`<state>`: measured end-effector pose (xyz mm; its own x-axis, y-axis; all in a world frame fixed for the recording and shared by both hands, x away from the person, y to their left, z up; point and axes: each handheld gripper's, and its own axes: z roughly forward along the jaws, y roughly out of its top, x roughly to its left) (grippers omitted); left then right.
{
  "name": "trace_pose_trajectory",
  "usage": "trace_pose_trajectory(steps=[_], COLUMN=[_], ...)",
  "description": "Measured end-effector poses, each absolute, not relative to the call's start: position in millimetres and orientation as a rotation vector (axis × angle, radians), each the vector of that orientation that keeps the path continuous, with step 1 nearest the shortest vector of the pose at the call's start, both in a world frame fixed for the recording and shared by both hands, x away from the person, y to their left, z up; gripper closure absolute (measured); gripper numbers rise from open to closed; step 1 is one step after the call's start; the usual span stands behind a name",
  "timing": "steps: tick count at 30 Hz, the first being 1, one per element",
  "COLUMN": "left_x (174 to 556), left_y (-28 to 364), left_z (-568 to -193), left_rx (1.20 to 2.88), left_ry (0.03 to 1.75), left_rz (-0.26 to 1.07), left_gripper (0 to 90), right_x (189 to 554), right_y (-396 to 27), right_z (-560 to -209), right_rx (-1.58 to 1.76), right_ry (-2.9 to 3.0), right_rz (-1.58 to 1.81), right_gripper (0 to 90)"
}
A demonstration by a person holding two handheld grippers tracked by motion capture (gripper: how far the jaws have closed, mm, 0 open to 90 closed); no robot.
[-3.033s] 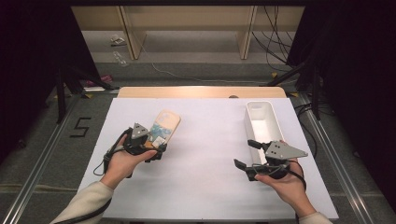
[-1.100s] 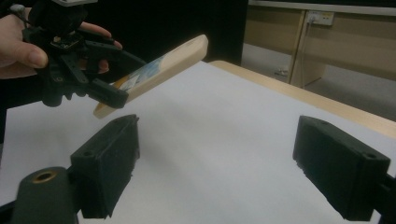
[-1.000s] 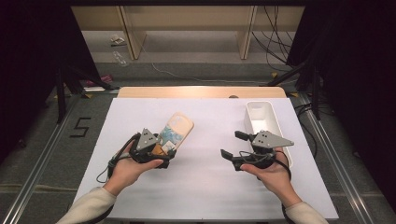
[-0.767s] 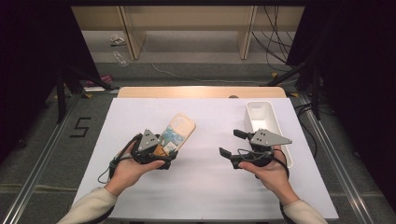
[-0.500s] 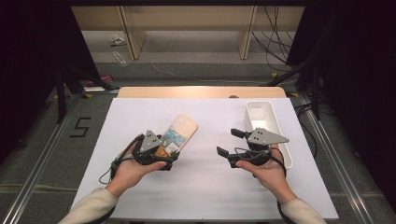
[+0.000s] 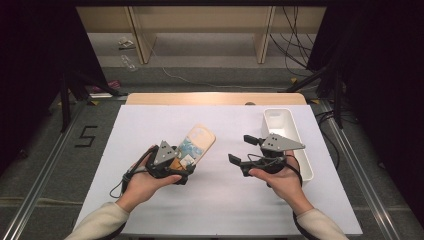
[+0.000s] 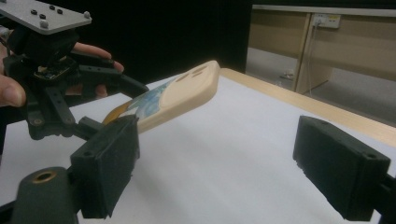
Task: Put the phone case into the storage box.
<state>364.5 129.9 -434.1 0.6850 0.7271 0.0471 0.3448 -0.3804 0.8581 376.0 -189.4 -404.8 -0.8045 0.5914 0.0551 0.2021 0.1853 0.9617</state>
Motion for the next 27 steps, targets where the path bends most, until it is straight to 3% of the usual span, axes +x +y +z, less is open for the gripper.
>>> trace_pose_trajectory(steps=[27], left_x=[352], left_y=[105], left_z=[-439], left_rx=[2.025], left_ry=[0.748], left_rz=[0.488], left_gripper=[11.2], right_x=[394], right_y=[-170], right_z=[-404], right_rx=[0.813], right_ry=[2.143], right_rz=[1.652], right_gripper=[15.2])
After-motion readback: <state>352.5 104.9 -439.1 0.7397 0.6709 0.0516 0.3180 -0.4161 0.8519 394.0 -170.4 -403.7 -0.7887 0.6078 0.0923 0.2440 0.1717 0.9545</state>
